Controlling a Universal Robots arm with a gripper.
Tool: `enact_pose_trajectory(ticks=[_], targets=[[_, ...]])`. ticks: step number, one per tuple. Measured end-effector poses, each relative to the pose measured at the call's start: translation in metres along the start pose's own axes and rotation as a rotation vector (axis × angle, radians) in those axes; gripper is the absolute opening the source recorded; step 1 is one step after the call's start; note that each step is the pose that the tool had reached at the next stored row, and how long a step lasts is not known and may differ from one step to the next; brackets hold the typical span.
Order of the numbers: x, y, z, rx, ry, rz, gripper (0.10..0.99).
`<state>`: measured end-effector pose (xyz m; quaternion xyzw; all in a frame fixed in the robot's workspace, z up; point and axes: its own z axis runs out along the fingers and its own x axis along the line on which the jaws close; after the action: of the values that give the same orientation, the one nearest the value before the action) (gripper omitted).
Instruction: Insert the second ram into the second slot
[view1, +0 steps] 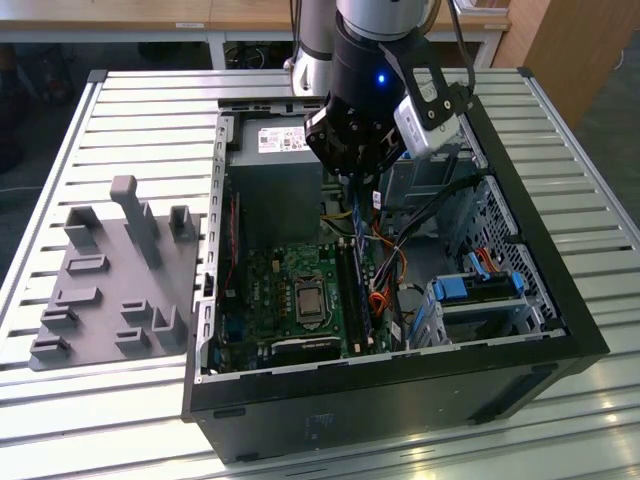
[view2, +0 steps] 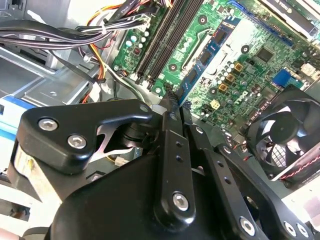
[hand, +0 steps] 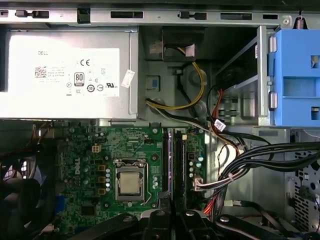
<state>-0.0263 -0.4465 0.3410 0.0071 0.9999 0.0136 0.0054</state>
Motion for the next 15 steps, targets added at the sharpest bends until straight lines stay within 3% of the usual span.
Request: enact_pose_trajectory(ticks=[15], targets=[[0.0001,-0.0045,0.0098,0.0,0.0009,0.0,0.141]])
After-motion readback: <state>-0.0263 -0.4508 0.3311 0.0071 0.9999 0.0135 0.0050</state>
